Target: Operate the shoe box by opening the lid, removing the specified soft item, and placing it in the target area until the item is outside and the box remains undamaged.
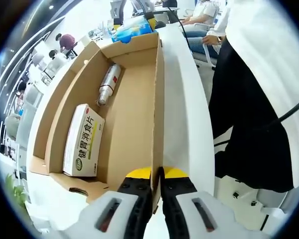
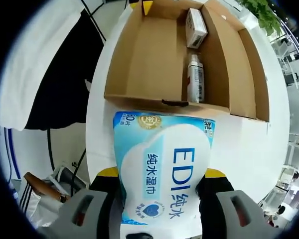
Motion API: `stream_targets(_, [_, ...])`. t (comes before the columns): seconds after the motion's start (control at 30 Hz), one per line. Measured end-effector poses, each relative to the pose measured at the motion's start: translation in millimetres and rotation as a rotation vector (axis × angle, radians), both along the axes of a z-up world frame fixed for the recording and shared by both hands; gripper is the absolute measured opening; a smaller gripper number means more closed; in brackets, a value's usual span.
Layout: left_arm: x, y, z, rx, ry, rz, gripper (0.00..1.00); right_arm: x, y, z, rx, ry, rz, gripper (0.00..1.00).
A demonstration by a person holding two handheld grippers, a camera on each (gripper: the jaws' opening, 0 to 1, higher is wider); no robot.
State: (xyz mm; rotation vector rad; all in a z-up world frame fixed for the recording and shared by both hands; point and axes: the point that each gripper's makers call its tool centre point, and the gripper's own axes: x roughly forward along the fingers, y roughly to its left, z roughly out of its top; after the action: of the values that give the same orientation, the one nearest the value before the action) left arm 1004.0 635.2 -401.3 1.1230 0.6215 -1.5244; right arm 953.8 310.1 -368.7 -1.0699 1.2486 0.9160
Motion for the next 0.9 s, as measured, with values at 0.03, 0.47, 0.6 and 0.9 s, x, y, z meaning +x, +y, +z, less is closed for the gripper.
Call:
stream_targets(0.03, [0.0,0.0,0.0,0.0,0.0,0.001,0.05,-0.5,0.6,1.3,0.002,0.0,0.0,0.61])
stream_targets(0.47, [0.3,0.0,-0.3,-0.002,-0.001,-0.002,0.05,-5.5,0.7,19.2,0.049,-0.061,-0.011,0.65])
stream_targets(0.6, [0.2,-0.2,0.0,-0.004,-0.003,-0.004,0.05,-8.0,4.1,28.2,0.085,-0.083,-0.049,0.67])
stream_targets(0.9, [-0.2,-0.5,0.9,-0.011,-0.005,-0.013,0.05,-7.6,7.7,38.0,0.159,-0.166,-0.169,0.67])
